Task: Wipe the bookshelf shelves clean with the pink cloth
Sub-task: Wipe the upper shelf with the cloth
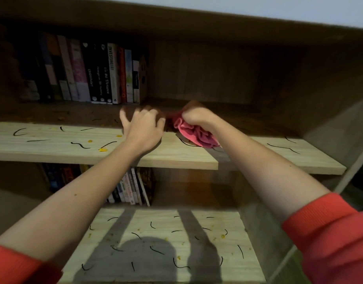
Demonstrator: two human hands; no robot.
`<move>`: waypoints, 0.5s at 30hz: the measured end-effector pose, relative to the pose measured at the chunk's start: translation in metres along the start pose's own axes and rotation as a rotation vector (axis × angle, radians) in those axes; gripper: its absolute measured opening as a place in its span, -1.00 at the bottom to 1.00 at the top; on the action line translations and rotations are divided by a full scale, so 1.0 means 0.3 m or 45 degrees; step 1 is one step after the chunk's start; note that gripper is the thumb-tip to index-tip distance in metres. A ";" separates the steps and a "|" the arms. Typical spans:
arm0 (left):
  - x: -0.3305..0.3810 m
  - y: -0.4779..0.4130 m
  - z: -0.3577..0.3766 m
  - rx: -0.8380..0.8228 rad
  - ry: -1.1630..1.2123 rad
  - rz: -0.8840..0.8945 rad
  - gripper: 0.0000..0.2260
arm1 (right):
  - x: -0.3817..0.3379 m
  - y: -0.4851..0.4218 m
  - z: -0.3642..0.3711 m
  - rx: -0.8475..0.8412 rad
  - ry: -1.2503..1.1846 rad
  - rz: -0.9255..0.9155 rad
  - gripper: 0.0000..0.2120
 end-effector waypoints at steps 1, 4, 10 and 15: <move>0.002 0.003 -0.003 0.029 -0.010 -0.012 -0.72 | -0.018 0.003 -0.010 0.013 -0.031 -0.025 -0.73; 0.007 0.004 -0.005 0.086 -0.010 0.003 -0.70 | -0.009 0.011 -0.093 0.123 -0.244 -0.049 -0.67; 0.019 0.000 0.010 0.075 -0.042 0.058 -0.69 | 0.123 0.011 -0.126 0.220 0.035 0.154 -0.86; 0.010 -0.004 0.015 0.011 -0.029 0.009 -0.69 | 0.032 0.041 0.029 0.190 0.117 0.007 -0.75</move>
Point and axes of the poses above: each hand's wrist, its own y-axis away from the middle knuckle, its own z-axis out of the palm, x = y × z, the point moved 6 cm from there along -y, towards the middle knuckle, and after that the axes turned 13 degrees about -y, right-handed, at the moved point
